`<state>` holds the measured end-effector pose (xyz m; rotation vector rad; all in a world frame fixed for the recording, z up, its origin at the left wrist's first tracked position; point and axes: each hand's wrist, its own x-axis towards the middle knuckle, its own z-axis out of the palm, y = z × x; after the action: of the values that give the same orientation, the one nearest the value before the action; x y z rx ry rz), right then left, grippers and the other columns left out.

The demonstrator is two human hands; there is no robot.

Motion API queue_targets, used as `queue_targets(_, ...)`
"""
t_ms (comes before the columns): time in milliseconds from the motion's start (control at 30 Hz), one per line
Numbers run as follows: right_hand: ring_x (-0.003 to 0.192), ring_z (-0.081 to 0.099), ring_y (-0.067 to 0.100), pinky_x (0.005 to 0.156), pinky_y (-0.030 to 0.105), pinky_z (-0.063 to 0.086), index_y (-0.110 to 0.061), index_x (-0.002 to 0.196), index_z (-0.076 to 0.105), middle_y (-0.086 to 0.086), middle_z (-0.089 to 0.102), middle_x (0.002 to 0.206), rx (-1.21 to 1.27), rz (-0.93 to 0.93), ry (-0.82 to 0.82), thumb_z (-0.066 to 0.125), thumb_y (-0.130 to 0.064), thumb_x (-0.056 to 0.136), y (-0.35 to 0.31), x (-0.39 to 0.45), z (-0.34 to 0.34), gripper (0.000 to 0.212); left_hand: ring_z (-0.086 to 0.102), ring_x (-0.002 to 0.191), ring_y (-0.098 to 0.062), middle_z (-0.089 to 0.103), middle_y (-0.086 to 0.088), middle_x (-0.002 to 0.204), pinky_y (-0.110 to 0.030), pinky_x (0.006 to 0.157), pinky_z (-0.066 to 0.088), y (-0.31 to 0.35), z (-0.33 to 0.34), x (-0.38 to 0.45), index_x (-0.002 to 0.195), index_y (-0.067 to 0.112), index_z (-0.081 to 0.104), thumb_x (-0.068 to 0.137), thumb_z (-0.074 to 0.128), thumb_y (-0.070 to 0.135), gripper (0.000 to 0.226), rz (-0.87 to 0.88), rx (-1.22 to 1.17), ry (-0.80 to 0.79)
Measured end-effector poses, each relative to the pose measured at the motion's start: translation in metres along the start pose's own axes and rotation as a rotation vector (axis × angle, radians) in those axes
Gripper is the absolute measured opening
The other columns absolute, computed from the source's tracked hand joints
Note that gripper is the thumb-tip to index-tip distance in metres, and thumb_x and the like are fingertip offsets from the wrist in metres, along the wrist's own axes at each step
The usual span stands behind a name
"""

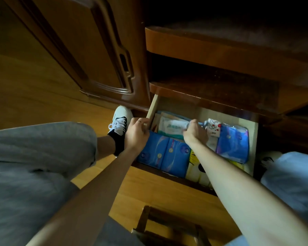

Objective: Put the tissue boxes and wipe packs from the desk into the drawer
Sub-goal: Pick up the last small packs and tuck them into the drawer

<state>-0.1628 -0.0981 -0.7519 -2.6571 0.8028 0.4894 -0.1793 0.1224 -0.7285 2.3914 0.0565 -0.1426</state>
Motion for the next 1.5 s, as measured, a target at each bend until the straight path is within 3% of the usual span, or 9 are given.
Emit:
queue_targets(133,0.117,0.056,0.034,0.077,0.04,0.046,-0.021,0.141,0.038,0.015,0.053,0.134,-0.048,-0.06,0.005,0.074,-0.035,0.089,0.008,-0.013,-0.009,0.065,0.061,0.109,-0.026,0.058,-0.008,0.125,-0.029,0.091,0.051,-0.005,0.004,-0.012,0.128,0.015,0.064,0.083,0.06,-0.005,0.049,0.053,0.017,-0.021)
queue_targets(333,0.117,0.058,0.026,0.073,0.034,0.044,-0.025,0.138,0.047,0.003,0.057,0.134,-0.039,-0.37,-0.053,0.062,-0.044,0.095,0.059,-0.046,-0.051,0.049,0.044,0.131,-0.036,0.048,-0.014,0.141,-0.05,0.107,0.043,0.012,0.0,-0.032,0.135,0.01,0.058,0.081,0.077,0.02,0.058,0.211,0.261,-0.103)
queue_targets(500,0.093,0.062,0.009,0.069,0.027,0.05,-0.034,0.124,0.055,-0.011,0.066,0.114,-0.182,-0.586,-0.222,0.054,-0.073,0.089,0.123,-0.096,-0.092,0.053,0.035,0.14,-0.023,0.042,0.001,0.149,-0.045,0.112,0.036,0.032,-0.007,-0.051,0.141,0.029,0.054,0.073,0.072,0.07,0.081,0.486,0.481,-0.485)
queue_targets(633,0.104,0.062,0.014,0.083,0.033,0.054,-0.034,0.125,0.059,-0.011,0.065,0.117,-0.388,-0.654,-0.316,0.058,-0.076,0.083,0.172,-0.138,-0.08,0.06,0.054,0.121,-0.014,0.057,0.011,0.129,-0.036,0.088,0.049,0.04,-0.007,-0.068,0.127,0.036,0.059,0.076,0.074,0.064,0.06,0.578,0.671,-0.696)
queue_targets(767,0.131,0.05,0.019,0.1,0.037,0.045,-0.025,0.142,0.054,-0.003,0.056,0.143,-0.52,-0.666,-0.198,0.052,-0.047,0.102,0.204,-0.15,-0.06,0.045,0.065,0.105,-0.015,0.07,0.011,0.112,-0.029,0.069,0.039,0.045,-0.002,-0.075,0.11,0.033,0.07,0.085,0.071,0.047,0.029,0.674,0.729,-0.659)
queue_targets(1133,0.122,0.056,0.019,0.093,0.039,0.048,-0.029,0.132,0.059,-0.006,0.065,0.13,-0.618,-0.711,-0.146,0.042,-0.047,0.106,0.206,-0.134,-0.056,0.036,0.069,0.086,-0.019,0.074,0.009,0.091,-0.031,0.061,0.035,0.046,0.005,-0.07,0.097,0.031,0.075,0.082,0.068,0.057,0.031,0.751,0.822,-0.582)
queue_targets(1233,0.126,0.056,0.016,0.093,0.035,0.048,-0.032,0.134,0.059,-0.009,0.064,0.133,-0.538,-0.652,-0.032,0.043,-0.044,0.106,0.208,-0.12,-0.062,0.034,0.067,0.094,-0.015,0.068,0.011,0.096,-0.033,0.066,0.04,0.055,0.009,-0.061,0.104,0.034,0.073,0.088,0.057,0.054,0.03,0.748,0.829,-0.484)
queue_targets(1433,0.123,0.057,0.017,0.1,0.033,0.039,-0.027,0.125,0.065,-0.008,0.07,0.12,-0.537,-0.597,0.153,0.064,-0.048,0.095,0.189,-0.083,-0.075,0.037,0.064,0.106,-0.021,0.068,0.003,0.106,-0.034,0.068,0.049,0.068,0.012,-0.03,0.11,0.026,0.074,0.087,0.073,0.043,0.029,0.768,0.836,-0.304)
queue_targets(1500,0.12,0.056,0.025,0.095,0.039,0.044,-0.021,0.129,0.062,0.001,0.067,0.122,-0.496,-0.586,0.25,0.083,-0.045,0.079,0.181,-0.069,-0.084,0.059,0.062,0.108,-0.026,0.068,-0.004,0.114,-0.039,0.076,0.054,0.074,0.015,-0.019,0.118,0.02,0.072,0.078,0.084,0.037,0.045,0.814,0.872,-0.205)
